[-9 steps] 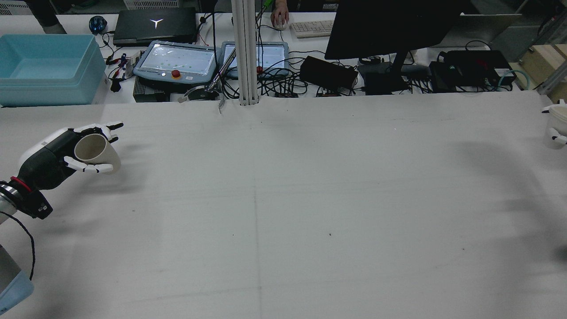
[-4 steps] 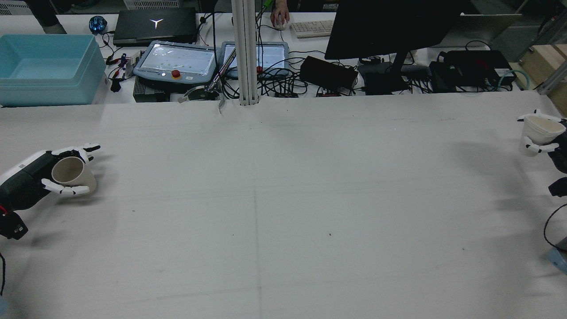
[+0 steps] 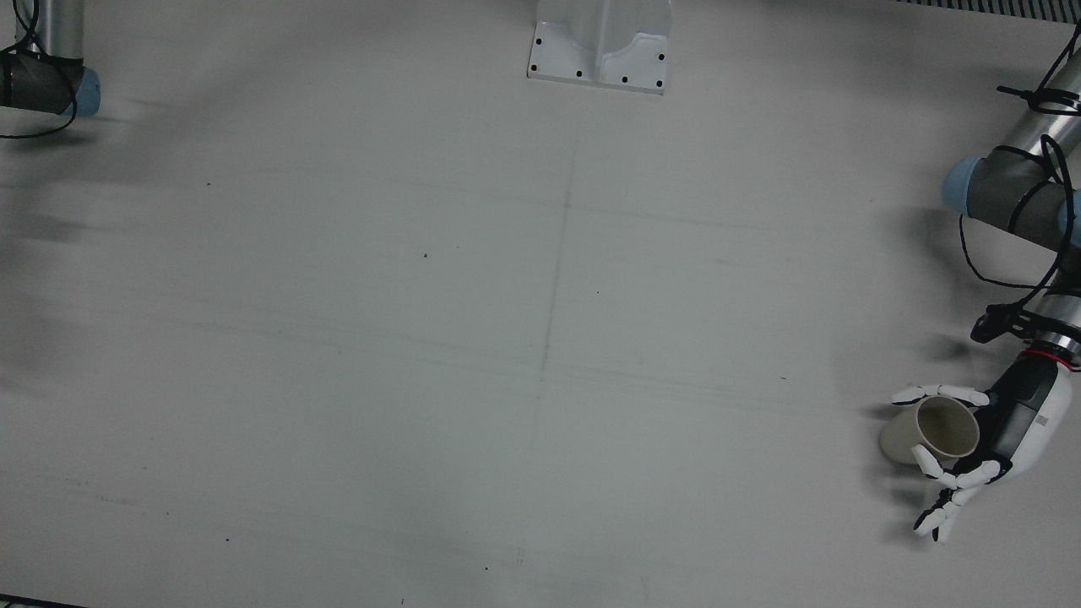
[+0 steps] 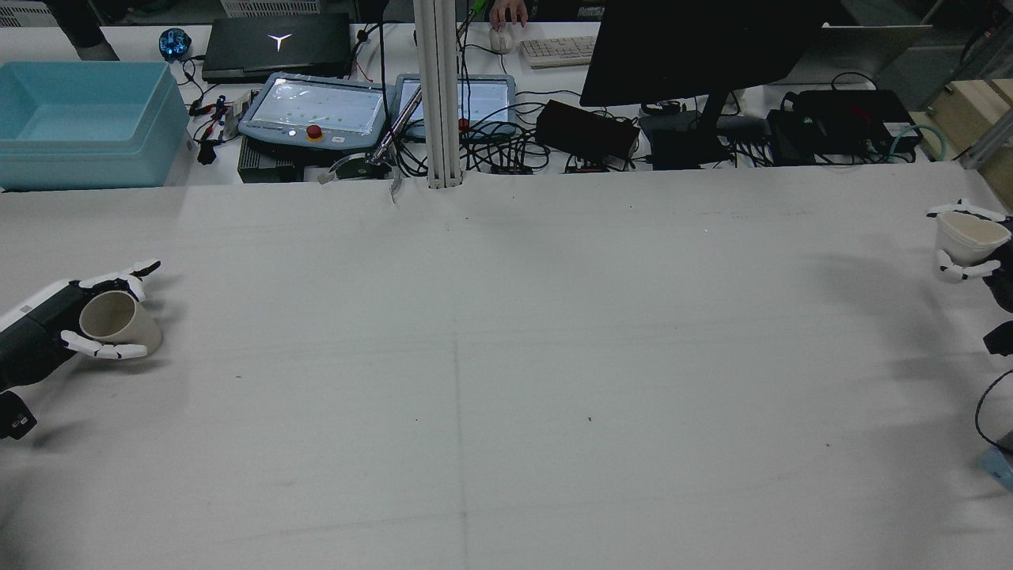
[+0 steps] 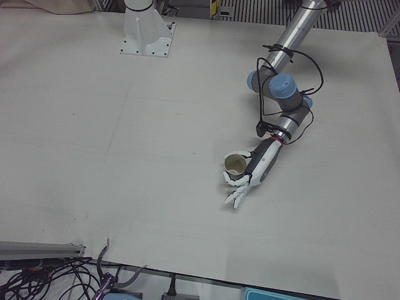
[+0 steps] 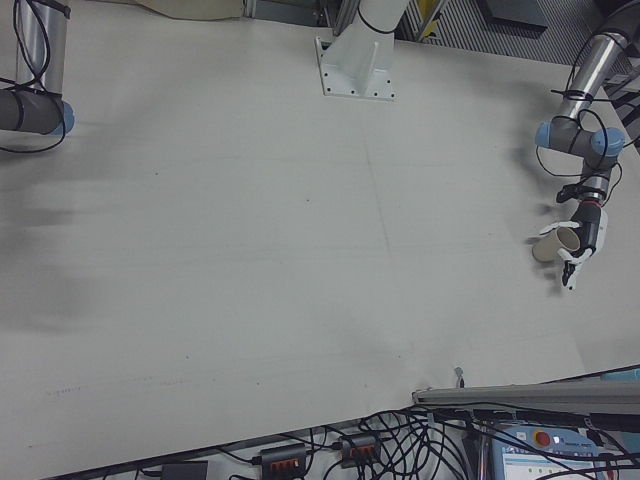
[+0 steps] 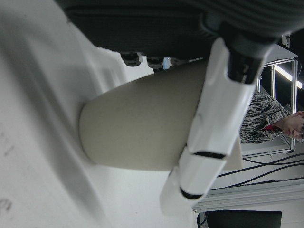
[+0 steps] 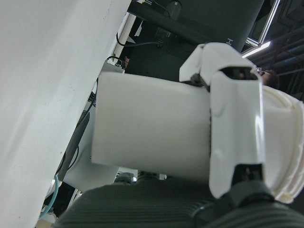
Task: Pour water
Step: 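Lower the left hand's cup onto the table near its start spot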
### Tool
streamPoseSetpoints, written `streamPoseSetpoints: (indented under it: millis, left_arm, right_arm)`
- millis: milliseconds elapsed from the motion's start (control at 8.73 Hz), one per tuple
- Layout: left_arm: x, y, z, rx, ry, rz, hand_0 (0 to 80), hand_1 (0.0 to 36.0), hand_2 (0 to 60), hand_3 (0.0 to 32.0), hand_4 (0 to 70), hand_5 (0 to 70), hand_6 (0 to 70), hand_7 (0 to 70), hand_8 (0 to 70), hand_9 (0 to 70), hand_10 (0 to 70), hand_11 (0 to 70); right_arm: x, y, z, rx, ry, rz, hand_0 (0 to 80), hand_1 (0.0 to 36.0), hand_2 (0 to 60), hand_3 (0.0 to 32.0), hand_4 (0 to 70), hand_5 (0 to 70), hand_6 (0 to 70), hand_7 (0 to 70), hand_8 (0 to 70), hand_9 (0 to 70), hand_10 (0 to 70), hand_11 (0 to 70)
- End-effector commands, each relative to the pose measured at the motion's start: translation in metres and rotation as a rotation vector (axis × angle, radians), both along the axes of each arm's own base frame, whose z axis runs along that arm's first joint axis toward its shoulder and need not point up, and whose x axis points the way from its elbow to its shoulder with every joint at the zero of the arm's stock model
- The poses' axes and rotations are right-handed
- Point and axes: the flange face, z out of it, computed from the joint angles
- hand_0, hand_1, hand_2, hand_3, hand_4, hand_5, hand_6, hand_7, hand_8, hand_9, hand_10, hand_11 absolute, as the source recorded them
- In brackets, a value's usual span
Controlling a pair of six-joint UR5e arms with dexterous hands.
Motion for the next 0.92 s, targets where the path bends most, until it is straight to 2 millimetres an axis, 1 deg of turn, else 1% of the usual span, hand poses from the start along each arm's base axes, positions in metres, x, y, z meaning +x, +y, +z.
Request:
streamPoseSetpoints:
  millis: [0,115,229,344,458,573,687,802]
  left_arm:
    - [-0.002,0.002,0.021,-0.003,-0.007,0.001,80.0,24.2,0.0,0.0,36.3,0.0,10.8,6.8,1.8,0.0,0.0,2.6]
    - [-0.003,0.002,0.023,-0.004,-0.008,-0.003,79.1,23.2,0.0,0.0,34.9,0.0,10.8,6.8,1.6,0.0,0.0,2.4]
    - [-0.005,0.002,0.023,-0.001,-0.004,-0.003,77.9,23.0,0.0,0.0,34.5,0.0,10.9,6.8,1.6,0.0,0.0,2.3]
    - [-0.008,0.000,0.020,0.000,0.009,-0.009,73.2,22.4,0.0,0.0,33.0,0.0,10.7,6.2,1.4,0.0,0.0,2.1]
    - [-0.012,-0.003,0.015,0.003,0.021,-0.017,76.8,22.5,0.0,0.0,32.2,0.0,10.6,6.0,1.3,0.0,0.0,1.9]
    - [-0.017,-0.006,0.011,0.004,0.035,-0.024,80.0,24.0,0.0,0.0,31.5,0.0,10.8,6.2,1.3,0.0,0.0,2.0]
    - [-0.023,-0.009,0.008,0.005,0.047,-0.034,80.0,25.3,0.0,0.0,31.0,0.0,11.0,6.4,1.3,0.0,0.0,2.1]
    - [-0.031,-0.013,0.008,0.001,0.056,-0.048,80.0,25.4,0.0,0.0,28.5,0.0,10.7,6.1,1.1,0.0,0.0,1.7]
  right_arm:
    - [-0.035,0.004,0.001,-0.012,0.035,-0.068,62.1,22.8,0.0,0.0,15.5,9.6,23.1,16.3,8.6,6.9,0.0,0.0]
    - [-0.039,0.002,-0.001,-0.007,0.053,-0.072,57.1,18.4,0.0,0.0,4.2,7.2,13.0,0.0,1.6,0.0,0.0,0.0]
    - [-0.041,0.001,-0.003,-0.004,0.052,-0.075,55.0,17.5,0.0,1.4,0.0,6.5,7.0,0.0,0.4,0.0,0.0,0.0]
    - [-0.043,-0.002,-0.006,0.003,0.045,-0.077,54.8,17.6,0.0,12.8,0.0,6.1,2.8,0.0,0.0,0.0,0.0,0.0]
    - [-0.042,-0.004,-0.008,0.009,0.039,-0.074,53.7,17.0,0.0,24.6,0.0,5.4,0.0,0.0,0.0,0.0,0.0,0.0]
    - [-0.044,-0.009,-0.014,0.021,0.030,-0.073,53.0,16.6,0.0,32.0,0.0,5.3,0.0,0.0,0.0,0.0,0.0,0.0]
    - [-0.043,-0.012,-0.019,0.031,0.025,-0.070,53.2,16.9,0.0,32.0,0.0,5.3,0.0,0.0,0.0,0.0,0.0,0.0]
    - [-0.043,-0.014,-0.023,0.038,0.022,-0.068,53.4,17.5,0.0,32.0,0.0,5.5,0.0,0.0,0.0,0.0,0.0,0.0]
